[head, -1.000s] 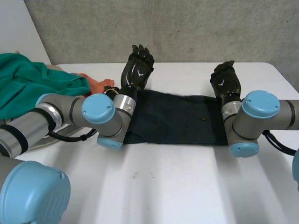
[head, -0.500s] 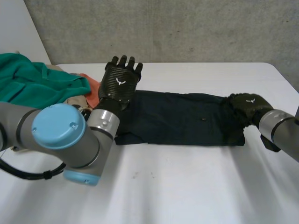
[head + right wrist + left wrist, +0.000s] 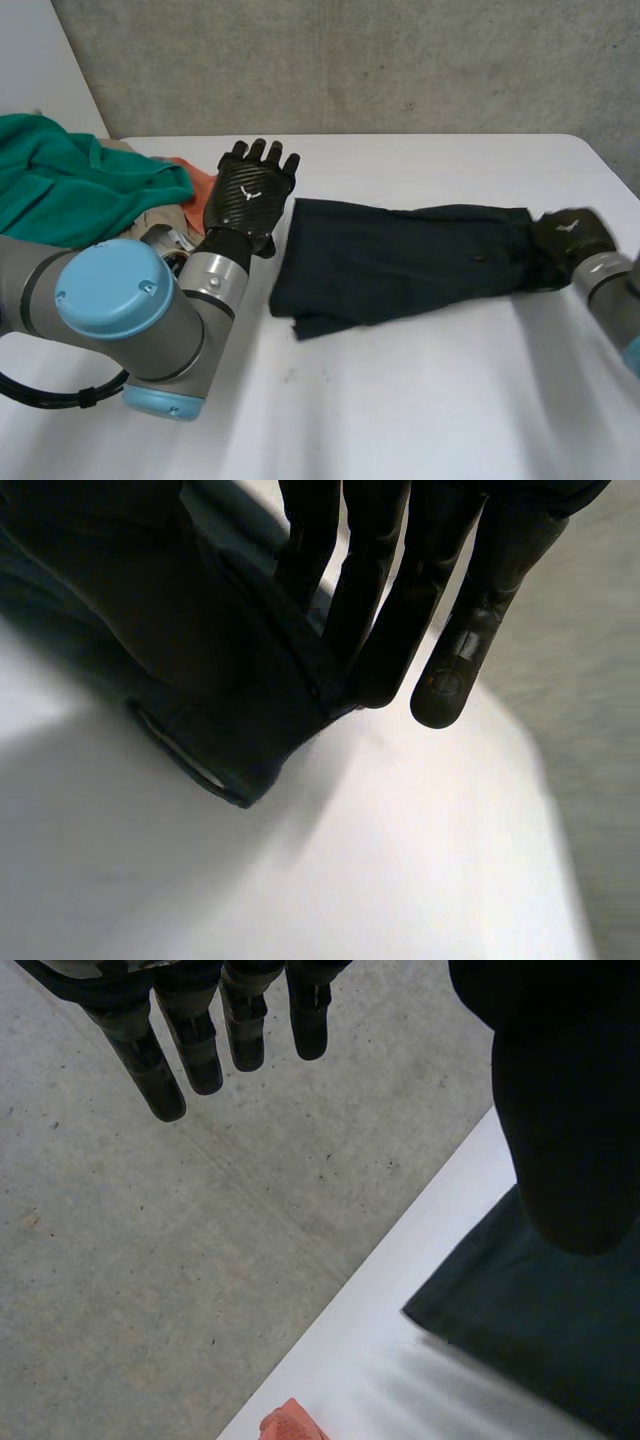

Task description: Fold the laundry.

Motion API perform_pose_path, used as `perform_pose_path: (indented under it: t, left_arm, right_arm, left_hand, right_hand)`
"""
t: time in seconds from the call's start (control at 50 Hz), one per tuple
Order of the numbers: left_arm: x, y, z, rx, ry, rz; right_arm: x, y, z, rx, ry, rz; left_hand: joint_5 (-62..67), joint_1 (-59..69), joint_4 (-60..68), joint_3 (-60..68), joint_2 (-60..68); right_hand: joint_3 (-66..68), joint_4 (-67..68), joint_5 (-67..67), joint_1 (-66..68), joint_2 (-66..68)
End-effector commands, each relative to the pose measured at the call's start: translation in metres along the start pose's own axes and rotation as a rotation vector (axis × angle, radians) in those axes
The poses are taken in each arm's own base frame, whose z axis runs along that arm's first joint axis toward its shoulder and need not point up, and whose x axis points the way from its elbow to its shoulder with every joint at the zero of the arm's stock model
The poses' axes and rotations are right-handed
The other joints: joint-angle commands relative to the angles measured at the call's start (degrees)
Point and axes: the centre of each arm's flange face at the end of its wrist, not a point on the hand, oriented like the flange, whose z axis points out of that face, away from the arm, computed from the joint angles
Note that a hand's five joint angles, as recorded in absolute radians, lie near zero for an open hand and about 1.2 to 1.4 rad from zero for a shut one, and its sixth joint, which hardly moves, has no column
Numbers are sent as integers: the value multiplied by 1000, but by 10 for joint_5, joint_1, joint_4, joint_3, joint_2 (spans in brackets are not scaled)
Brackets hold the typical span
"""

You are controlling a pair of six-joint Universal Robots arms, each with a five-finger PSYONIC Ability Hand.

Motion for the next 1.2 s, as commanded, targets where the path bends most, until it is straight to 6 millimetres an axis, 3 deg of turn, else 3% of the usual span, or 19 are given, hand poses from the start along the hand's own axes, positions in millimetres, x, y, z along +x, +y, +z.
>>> perform_pose_path:
  t: [0.02,0.08,0.14,0.16,0.22,0.24,0.28,0.4,0.48,0.52,0.56,0.58,0.6,0.74,0.78,0.86,1.0,1.2]
  left_arm:
    - [-8,-12,-6,21,-15,-3]
    - [-9,-14,-8,24,-16,-5]
    - [-10,-16,-10,26,-17,-5]
    - [-11,-17,-10,30,-20,-6]
    - [-12,-19,-9,34,-23,-7]
    - [-12,-19,-9,36,-24,-7]
    - [-13,-20,-8,39,-29,-7]
    - [-17,-26,-2,61,-44,-10]
    - [-17,-30,4,77,-56,-16]
    - [-19,-35,7,88,-70,-26]
    - [-21,-38,14,94,-89,-48]
    - [-22,-38,17,92,-95,-56]
    - [-21,-38,19,86,-95,-64]
    - [-9,-51,39,61,-36,-167]
    - [-2,-51,46,39,-10,-210]
    - [22,-56,51,11,65,-272]
    - [66,-42,53,-63,220,-299]
    - [79,6,46,-254,208,-265]
  right_arm:
    - [29,-14,-13,39,91,-276]
    - [33,-17,-11,51,109,-386]
    - [15,-38,-12,170,89,-540]
    - [-8,-57,-18,286,50,-613]
    - [-41,-82,-29,467,-10,-690]
    - [-62,-94,-39,573,-56,-714]
    - [-82,-101,-48,665,-114,-724]
    - [-157,-84,-71,823,-400,-736]
    - [-176,-79,-79,841,-475,-718]
    - [-177,-80,-81,835,-486,-696]
    - [-175,-79,-78,784,-506,-602]
    - [-172,-80,-77,766,-507,-566]
    - [-168,-82,-75,741,-500,-521]
    - [-78,-126,-65,569,-341,210]
    - [-54,-125,-60,502,-324,381]
    - [-32,-115,-50,369,-317,474]
    - [-38,-103,-25,210,-349,475]
    - [-63,-68,13,8,-435,492]
  left_hand:
    - [-27,-9,-17,-20,-17]
    - [-27,-9,-17,-20,-17]
    - [-27,-9,-17,-20,-17]
    - [-27,-9,-17,-20,-17]
    - [-27,-9,-17,-20,-17]
    - [-27,-9,-17,-20,-17]
    - [-27,-9,-17,-20,-17]
    - [-27,-9,-17,-20,-17]
    - [-27,-9,-17,-20,-17]
    - [-27,-9,-17,-20,-17]
    - [-27,-9,-17,-20,-17]
    - [-27,-9,-17,-20,-17]
    - [-27,-9,-17,-20,-17]
    - [-23,-5,-13,-16,-13]
    - [-23,-5,-13,-16,-13]
    - [-22,-3,-11,-14,-11]
    - [7,25,17,14,17]
    - [9,27,19,16,19]
  right_hand:
    - [123,120,162,291,130]
    - [123,120,162,291,130]
    - [123,120,162,291,130]
    - [123,120,162,291,130]
    - [123,120,162,291,130]
    - [123,120,162,291,130]
    - [123,120,162,291,130]
    - [123,120,162,291,130]
    - [123,120,162,291,130]
    - [44,40,83,212,51]
    - [-427,-431,-389,-260,-421]
    - [-558,-561,-519,-390,-551]
    - [-577,-580,-538,-409,-570]
    - [-577,-580,-538,-409,-570]
    - [-577,-580,-538,-409,-570]
    - [-577,-580,-538,-409,-570]
    - [-577,-580,-538,-409,-570]
    - [-577,-580,-538,-409,-570]
